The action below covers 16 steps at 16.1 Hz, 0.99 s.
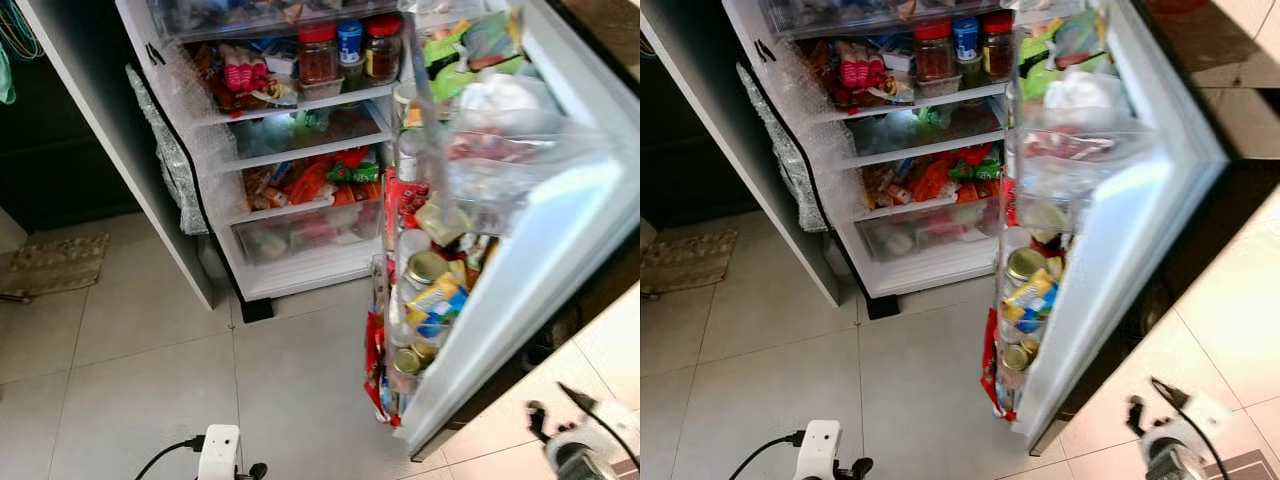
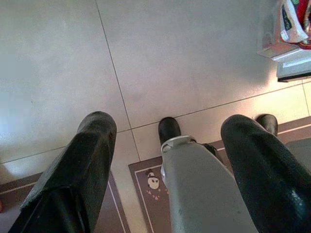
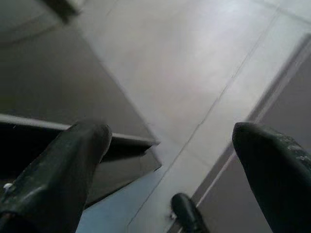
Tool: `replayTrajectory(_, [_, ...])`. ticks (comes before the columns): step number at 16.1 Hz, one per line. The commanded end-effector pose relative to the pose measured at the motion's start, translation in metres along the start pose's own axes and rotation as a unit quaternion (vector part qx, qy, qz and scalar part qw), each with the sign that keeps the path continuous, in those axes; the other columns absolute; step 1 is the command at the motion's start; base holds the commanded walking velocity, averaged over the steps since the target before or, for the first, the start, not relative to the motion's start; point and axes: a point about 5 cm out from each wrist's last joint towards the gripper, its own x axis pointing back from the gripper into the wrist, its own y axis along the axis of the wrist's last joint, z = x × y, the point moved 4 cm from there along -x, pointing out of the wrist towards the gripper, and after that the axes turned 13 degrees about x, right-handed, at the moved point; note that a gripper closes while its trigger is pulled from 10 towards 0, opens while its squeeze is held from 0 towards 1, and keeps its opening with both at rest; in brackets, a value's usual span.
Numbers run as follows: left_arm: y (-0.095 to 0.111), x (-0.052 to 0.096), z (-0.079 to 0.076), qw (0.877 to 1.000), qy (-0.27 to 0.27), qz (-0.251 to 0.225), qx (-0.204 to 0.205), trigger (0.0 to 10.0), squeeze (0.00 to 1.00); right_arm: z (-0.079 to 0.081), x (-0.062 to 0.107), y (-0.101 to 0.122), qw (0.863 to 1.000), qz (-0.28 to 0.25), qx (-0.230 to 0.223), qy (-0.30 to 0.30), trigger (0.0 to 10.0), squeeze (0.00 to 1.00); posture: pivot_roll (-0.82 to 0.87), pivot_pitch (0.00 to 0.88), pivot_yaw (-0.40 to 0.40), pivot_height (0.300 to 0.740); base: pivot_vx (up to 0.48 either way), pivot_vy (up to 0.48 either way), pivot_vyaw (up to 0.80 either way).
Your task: Restocking fridge
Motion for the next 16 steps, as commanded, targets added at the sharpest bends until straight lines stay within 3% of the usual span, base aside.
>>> replayTrajectory(1, [-0.007,0.003,0.006,1.0,0.002,0.008,-0.002,10.0,0.0,0.013,-0.001,-0.005,0.999,0.019,0.021,0.037,10.0,0.0,-0.06,0.103,0.052,0.74,0.0,0.0,0.0])
replayTrajectory(3, [-0.009,0.005,0.009,1.0,-0.004,-0.002,-0.002,10.0,0.0,0.028,-0.001,-0.012,0.993,0.044,0.074,0.086,10.0,0.0,-0.06,0.091,0.049,0.74,0.0,0.0,0.0])
replayTrajectory(8, [0.001,0.004,0.004,1.0,-0.014,-0.025,-0.001,10.0,0.0,0.064,-0.002,0.004,0.977,0.024,0.11,0.179,10.0,0.0,-0.06,0.096,0.044,0.74,0.0,0.0,0.0])
replayTrajectory(13, [0.008,0.006,0.015,0.999,-0.011,-0.036,0.003,10.0,0.0,0.091,0.001,0.014,0.96,0.007,0.128,0.251,10.0,0.0,-0.05,0.113,0.039,0.74,0.0,0.0,0.0])
replayTrajectory(16, [0.003,0.008,0.021,1.0,-0.004,-0.027,0.007,10.0,0.0,0.112,0.009,0.011,0.931,-0.001,0.157,0.33,10.0,0.0,-0.05,0.121,0.038,0.74,0.0,0.0,0.0])
